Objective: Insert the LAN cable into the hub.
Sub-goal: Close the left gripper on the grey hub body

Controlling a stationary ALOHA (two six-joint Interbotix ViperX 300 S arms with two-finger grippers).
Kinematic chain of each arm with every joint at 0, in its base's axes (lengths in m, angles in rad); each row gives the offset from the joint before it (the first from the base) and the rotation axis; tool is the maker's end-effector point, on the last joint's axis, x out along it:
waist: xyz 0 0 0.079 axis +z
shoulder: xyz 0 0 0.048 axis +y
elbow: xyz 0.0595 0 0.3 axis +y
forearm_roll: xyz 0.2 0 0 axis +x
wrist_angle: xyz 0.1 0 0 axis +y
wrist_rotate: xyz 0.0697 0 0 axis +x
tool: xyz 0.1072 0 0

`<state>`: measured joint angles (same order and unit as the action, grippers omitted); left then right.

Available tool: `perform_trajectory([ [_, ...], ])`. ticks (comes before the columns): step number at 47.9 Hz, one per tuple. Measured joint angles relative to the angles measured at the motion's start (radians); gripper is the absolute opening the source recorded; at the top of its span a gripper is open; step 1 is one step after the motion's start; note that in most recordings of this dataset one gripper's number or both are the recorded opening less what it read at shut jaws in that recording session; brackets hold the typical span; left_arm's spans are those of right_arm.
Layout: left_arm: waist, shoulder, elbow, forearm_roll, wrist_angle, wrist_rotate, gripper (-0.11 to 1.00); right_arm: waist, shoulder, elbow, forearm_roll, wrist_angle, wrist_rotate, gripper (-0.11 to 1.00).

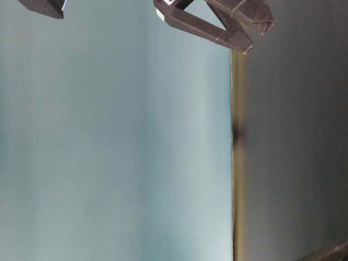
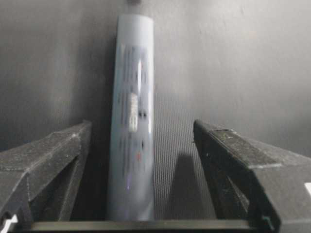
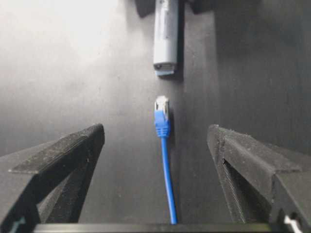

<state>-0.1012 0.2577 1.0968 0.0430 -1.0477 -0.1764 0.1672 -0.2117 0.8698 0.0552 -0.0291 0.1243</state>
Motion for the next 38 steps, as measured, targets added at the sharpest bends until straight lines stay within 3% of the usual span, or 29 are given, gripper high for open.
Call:
perform_trajectory([
  [8,0.0,0.021,-0.021,0.0,0.0,-0.002,0.79,0.005,-0.002,0.0,0.0,0.0,0.0,0.83],
  [13,-0.002,0.025,-0.025,0.0,0.005,-0.002,0.71,0.005,-0.003,0.002,0.0,0.0,0.0,0.83],
  [22,-0.006,0.029,-0.023,0.0,0.028,0.017,0.28,0.006,-0.008,0.008,0.0,0.0,0.0,0.83],
  [32,-0.009,0.014,-0.035,0.0,0.037,0.023,0.28,0.008,-0.006,0.009,0.0,0.0,0.0,0.83],
  [38,-0.011,-0.046,-0.049,0.0,0.101,0.023,0.28,0.008,0.002,0.018,0.0,-0.003,0.0,0.83],
])
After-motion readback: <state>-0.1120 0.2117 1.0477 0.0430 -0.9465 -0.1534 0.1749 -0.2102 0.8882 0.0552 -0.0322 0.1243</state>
